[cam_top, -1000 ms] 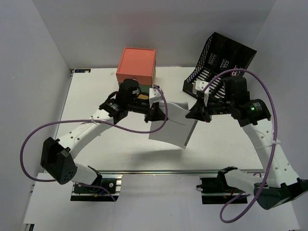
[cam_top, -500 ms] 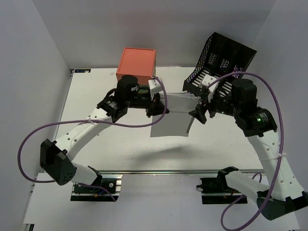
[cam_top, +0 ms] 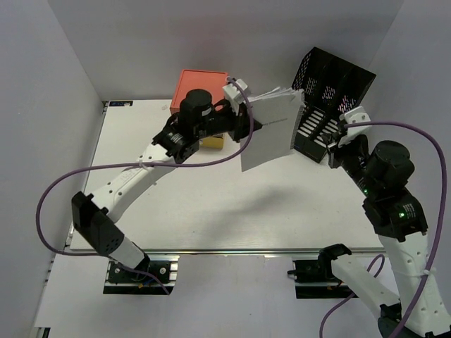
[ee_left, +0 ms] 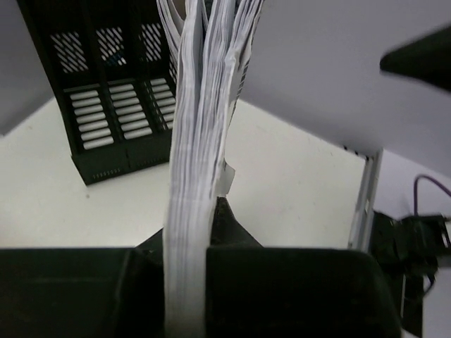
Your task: Organize the desk
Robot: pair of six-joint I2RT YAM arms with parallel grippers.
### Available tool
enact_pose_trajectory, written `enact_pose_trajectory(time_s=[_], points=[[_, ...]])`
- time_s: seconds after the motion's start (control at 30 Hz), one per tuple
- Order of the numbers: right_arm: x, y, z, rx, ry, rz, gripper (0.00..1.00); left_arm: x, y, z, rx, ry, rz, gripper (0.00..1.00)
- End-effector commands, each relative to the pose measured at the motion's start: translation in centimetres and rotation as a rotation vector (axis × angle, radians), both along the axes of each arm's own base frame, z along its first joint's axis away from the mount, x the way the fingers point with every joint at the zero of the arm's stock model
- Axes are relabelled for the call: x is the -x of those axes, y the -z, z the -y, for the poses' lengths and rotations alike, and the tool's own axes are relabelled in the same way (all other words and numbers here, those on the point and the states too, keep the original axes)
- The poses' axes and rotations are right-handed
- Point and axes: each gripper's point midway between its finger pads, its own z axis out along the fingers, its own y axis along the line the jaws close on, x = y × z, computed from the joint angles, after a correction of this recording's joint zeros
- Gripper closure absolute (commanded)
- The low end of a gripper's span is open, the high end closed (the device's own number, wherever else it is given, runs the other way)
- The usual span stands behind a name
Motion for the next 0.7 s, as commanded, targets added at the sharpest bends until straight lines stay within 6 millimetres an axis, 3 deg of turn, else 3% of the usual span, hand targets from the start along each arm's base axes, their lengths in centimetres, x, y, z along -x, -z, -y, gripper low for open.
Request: enact_pose_trajectory(time_s=[0.0, 0.1, 0.13, 0.17, 0.23, 0.27, 0.33, 0.47, 0.6, 0.67], points=[[-1.2, 1.5, 1.5, -0.031, 0.111, -0.011, 1.0, -1.5, -5.7, 1.7, 0.129, -0.085, 0.097, 1.0], [-1.0, 2.4, 1.8, -0.038, 0.124, -0.017, 1.0, -4.1, -6.3, 3.0, 0.148, -0.188, 0.13, 1.0], [-1.1, 3.1, 1.9, -0.039, 0.13, -0.022, 1.0, -4.6, -7.6, 3.2, 0.17, -0.228, 0.161, 1.0], [-1.2, 3.5, 1.9, -0.038, 0.137, -0.027, 1.0, -5.5, -6.5, 4.5, 0.139, -0.254, 0.181, 1.0], [-1.4, 4.8, 1.9, -0.044, 0.145, -0.046, 1.0, -6.8, -6.6, 5.3, 0.134, -0.321, 0.194, 1.0], [-1.5, 5.2, 1.9, -0.046, 0.145, -0.051, 1.0, -8.7, -6.5, 5.4, 0.127, -0.419, 0.216, 1.0], [-1.9, 6.7, 1.8, -0.051, 0.149, -0.08, 1.0, -10.4, -7.2, 5.4, 0.148, -0.491, 0.25, 1.0], [-2.8, 7.5, 2.1, -0.061, 0.178, -0.061, 1.0, -13.8, -6.3, 6.4, 0.136, -0.615, 0.328, 1.0], [-3.6, 8.5, 2.3, -0.065, 0.196, -0.072, 1.0, -16.1, -5.8, 6.7, 0.159, -0.679, 0.369, 1.0], [-3.9, 9.4, 2.3, -0.066, 0.199, -0.084, 1.0, -16.3, -7.0, 7.4, 0.2, -0.666, 0.404, 1.0]])
